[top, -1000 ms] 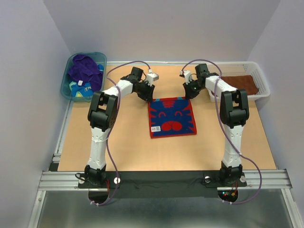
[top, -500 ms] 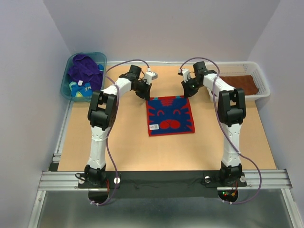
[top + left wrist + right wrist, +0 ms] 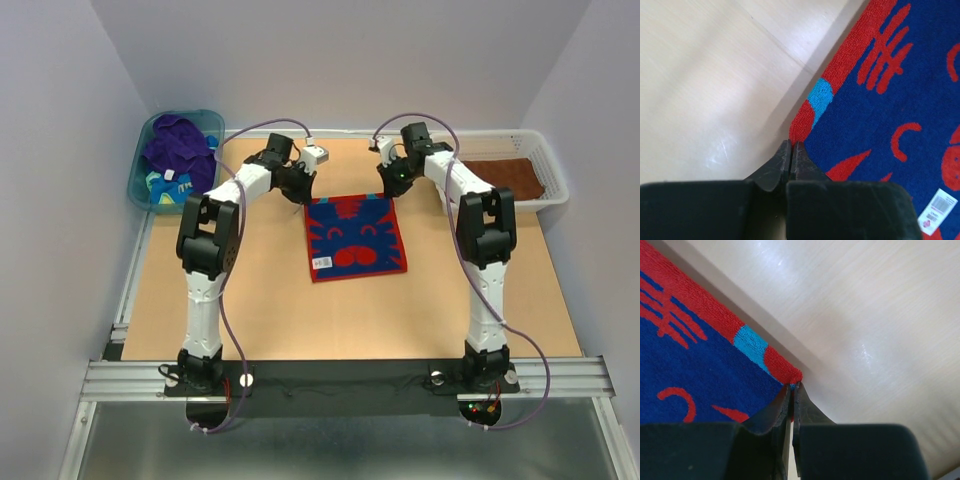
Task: Fold and stack the towels
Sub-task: Fold the towel
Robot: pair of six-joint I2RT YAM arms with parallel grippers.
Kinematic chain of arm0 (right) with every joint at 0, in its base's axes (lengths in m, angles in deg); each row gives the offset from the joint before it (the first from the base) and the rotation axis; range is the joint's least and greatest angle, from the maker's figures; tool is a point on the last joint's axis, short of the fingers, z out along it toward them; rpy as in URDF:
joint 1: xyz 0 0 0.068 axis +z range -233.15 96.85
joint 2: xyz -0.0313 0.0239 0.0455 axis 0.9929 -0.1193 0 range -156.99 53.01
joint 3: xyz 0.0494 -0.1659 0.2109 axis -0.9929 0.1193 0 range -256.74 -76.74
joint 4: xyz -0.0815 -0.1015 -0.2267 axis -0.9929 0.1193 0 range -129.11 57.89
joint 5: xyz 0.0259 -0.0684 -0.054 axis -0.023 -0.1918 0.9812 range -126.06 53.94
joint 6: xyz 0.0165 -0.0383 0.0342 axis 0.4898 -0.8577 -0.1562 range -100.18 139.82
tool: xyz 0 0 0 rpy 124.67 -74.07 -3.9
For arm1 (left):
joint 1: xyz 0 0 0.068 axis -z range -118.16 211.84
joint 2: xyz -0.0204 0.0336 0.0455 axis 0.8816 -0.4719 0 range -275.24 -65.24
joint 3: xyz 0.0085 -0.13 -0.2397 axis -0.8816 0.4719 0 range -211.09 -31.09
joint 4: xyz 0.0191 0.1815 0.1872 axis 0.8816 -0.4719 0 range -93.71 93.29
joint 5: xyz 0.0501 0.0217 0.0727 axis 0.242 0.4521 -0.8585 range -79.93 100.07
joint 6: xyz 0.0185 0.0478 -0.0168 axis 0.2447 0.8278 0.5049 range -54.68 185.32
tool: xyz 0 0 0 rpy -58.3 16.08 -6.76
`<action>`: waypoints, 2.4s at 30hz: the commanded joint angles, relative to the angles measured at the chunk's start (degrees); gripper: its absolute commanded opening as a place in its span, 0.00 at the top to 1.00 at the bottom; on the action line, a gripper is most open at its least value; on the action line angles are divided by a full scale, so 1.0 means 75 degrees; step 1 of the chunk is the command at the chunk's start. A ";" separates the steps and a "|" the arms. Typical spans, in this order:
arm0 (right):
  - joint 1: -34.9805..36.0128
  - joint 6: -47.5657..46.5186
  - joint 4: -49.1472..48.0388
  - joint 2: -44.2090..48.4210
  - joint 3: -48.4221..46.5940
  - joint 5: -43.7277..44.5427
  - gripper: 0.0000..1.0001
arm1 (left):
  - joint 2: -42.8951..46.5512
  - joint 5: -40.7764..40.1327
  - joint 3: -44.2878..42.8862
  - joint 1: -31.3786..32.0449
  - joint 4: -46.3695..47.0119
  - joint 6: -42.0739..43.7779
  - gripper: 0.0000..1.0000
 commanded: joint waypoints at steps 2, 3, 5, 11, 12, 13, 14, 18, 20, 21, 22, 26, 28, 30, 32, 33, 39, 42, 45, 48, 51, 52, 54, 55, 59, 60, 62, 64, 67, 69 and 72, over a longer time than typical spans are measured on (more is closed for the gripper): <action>0.0267 -0.0193 -0.0204 0.0972 0.0418 0.0857 0.99 | 0.1407 -0.0297 0.0702 -0.0058 0.0286 0.0044 1.00; 0.0314 -0.0169 -0.0309 0.1042 0.0581 0.0963 0.99 | 0.1491 -0.0343 0.0797 -0.0058 0.0309 0.0020 1.00; 0.0361 -0.0087 -0.0484 0.1300 0.0827 0.1174 0.99 | 0.1748 -0.0355 0.1043 -0.0035 0.0391 -0.0038 1.00; 0.0478 0.0053 -0.0919 0.1980 0.1531 0.1222 0.98 | 0.2287 -0.0671 0.1769 0.0211 0.0555 -0.0296 1.00; 0.0490 0.0089 -0.0954 0.2062 0.1636 0.1233 0.98 | 0.2369 -0.0742 0.1910 0.0269 0.0637 -0.0366 1.00; 0.0502 0.0135 -0.0978 0.2248 0.1881 0.1280 0.98 | 0.2463 -0.0812 0.2225 0.0351 0.0765 -0.0483 1.00; 0.0525 0.0147 -0.1013 0.2355 0.2000 0.1292 0.97 | 0.2545 -0.0871 0.2367 0.0375 0.0836 -0.0484 1.00; 0.0631 0.0264 -0.1188 0.2893 0.2667 0.1456 0.97 | 0.3213 -0.1070 0.3128 0.0445 0.1199 -0.1021 1.00; 0.0654 0.0335 -0.1236 0.3093 0.3018 0.1561 0.98 | 0.3436 -0.1152 0.3340 0.0550 0.1235 -0.1151 1.00; 0.0701 0.0439 -0.1259 0.3280 0.3113 0.1643 0.98 | 0.3657 -0.1280 0.3434 0.0609 0.1258 -0.1245 1.00; 0.0736 0.0487 -0.1271 0.3386 0.3253 0.1632 0.97 | 0.3752 -0.1316 0.3632 0.0679 0.1270 -0.1292 1.00; 0.0877 0.0745 -0.1353 0.3937 0.4002 0.1550 0.96 | 0.4244 -0.1375 0.4219 0.0937 0.1364 -0.1713 1.00; 0.0900 0.0989 -0.1353 0.4241 0.4237 0.1492 0.97 | 0.4350 -0.1445 0.4546 0.0984 0.1364 -0.2029 1.00; 0.0912 0.1189 -0.1330 0.4394 0.4600 0.1305 0.97 | 0.4514 -0.1376 0.4746 0.1031 0.1376 -0.2217 1.00; 0.0912 0.1481 -0.1330 0.4581 0.4836 0.1397 0.97 | 0.4690 -0.1282 0.4992 0.1067 0.1341 -0.2614 1.00; 0.0924 0.1588 -0.1329 0.4629 0.4918 0.1432 0.98 | 0.4760 -0.1235 0.5075 0.1078 0.1341 -0.2744 1.00; 0.0924 0.2432 -0.1353 0.4921 0.5457 0.1105 1.00 | 0.5171 -0.1094 0.5778 0.1336 0.1481 -0.3506 1.00; 0.0912 0.2760 -0.1330 0.4946 0.5622 0.1116 0.99 | 0.5124 -0.1036 0.6048 0.1406 0.1587 -0.3753 1.00; 0.0912 0.3077 -0.1329 0.4911 0.5750 0.1292 1.00 | 0.5089 -0.0907 0.6247 0.1582 0.1704 -0.4022 1.00; 0.0912 0.3229 -0.1341 0.4840 0.5821 0.1327 0.99 | 0.5124 -0.1081 0.6469 0.1722 0.1797 -0.4128 1.00; 0.0912 0.3323 -0.1353 0.4758 0.5868 0.1246 1.00 | 0.5089 -0.1480 0.6634 0.1711 0.1868 -0.4246 1.00; 0.0912 0.3370 -0.1353 0.4712 0.5891 0.1234 1.00 | 0.5054 -0.1539 0.6634 0.1723 0.1845 -0.4280 1.00; 0.0912 0.3405 -0.1353 0.4699 0.5938 0.1269 1.00 | 0.4961 -0.1691 0.6623 0.1723 0.1868 -0.4339 1.00; 0.0912 0.3405 -0.1353 0.4699 0.6008 0.1292 1.00 | 0.4949 -0.1715 0.6622 0.1723 0.1903 -0.4351 1.00; 0.0912 0.3546 -0.1353 0.4734 0.6137 0.1304 0.99 | 0.4855 -0.1902 0.6552 0.1723 0.1880 -0.4328 1.00; 0.0912 0.3581 -0.1341 0.4746 0.6219 0.1281 0.99 | 0.4855 -0.1949 0.6529 0.1723 0.1880 -0.4339 1.00; 0.0912 0.3674 -0.1353 0.4770 0.6301 0.1245 0.99 | 0.4878 -0.1949 0.6529 0.1723 0.1857 -0.4316 1.00; 0.0912 0.3780 -0.1341 0.4793 0.6418 0.1211 0.97 | 0.4925 -0.1856 0.6564 0.1723 0.1856 -0.4304 0.98; 0.0912 0.3850 -0.1353 0.4910 0.6547 0.0989 0.94 | 0.5042 -0.1622 0.6610 0.1746 0.1798 -0.4223 0.92; 0.0912 0.3885 -0.1341 0.4957 0.6594 0.0871 0.91 | 0.5159 -0.1575 0.6658 0.1781 0.1763 -0.4222 0.91; 0.0912 0.3933 -0.1329 0.5156 0.6665 0.0625 0.85 | 0.5323 -0.1575 0.6658 0.1770 0.1599 -0.4281 0.71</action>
